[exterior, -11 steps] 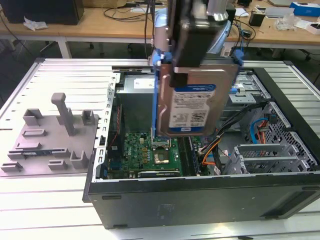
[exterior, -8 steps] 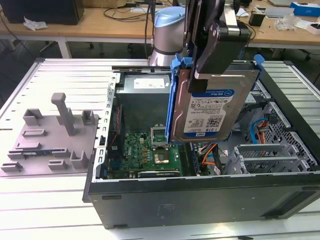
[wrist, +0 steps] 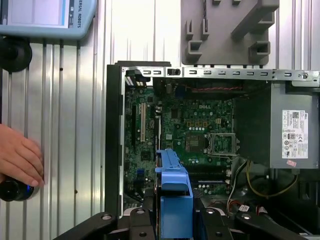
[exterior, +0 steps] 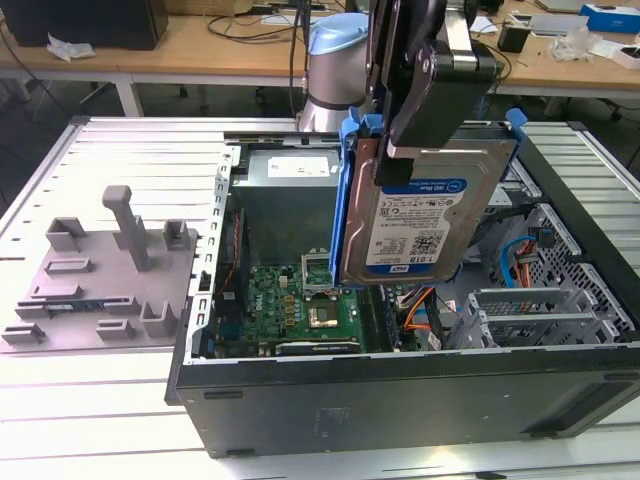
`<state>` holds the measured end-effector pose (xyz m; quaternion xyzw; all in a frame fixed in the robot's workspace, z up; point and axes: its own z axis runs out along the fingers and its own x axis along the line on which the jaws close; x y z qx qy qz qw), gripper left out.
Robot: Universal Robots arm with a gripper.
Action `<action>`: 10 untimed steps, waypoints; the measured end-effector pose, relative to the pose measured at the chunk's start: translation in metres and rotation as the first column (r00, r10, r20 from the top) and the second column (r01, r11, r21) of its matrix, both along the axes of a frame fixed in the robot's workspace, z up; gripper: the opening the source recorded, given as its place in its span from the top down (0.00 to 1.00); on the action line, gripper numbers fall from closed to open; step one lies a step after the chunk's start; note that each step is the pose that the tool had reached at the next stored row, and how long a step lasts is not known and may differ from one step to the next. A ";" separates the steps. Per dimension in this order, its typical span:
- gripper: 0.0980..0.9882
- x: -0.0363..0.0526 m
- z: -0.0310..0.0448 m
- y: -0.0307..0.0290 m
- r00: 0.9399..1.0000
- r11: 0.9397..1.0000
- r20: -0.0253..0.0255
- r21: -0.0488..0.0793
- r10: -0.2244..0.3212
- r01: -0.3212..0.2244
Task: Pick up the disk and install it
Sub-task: 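Pick up the disk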
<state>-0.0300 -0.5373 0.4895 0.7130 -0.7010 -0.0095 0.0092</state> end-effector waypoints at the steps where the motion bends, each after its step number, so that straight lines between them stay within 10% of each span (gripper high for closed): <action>1: 0.70 -0.0003 0.0000 0.0000 1.000 1.000 0.000 0.000 0.000 0.000; 10: 0.70 -0.0026 0.0000 0.0000 1.000 1.000 0.000 0.000 0.000 0.000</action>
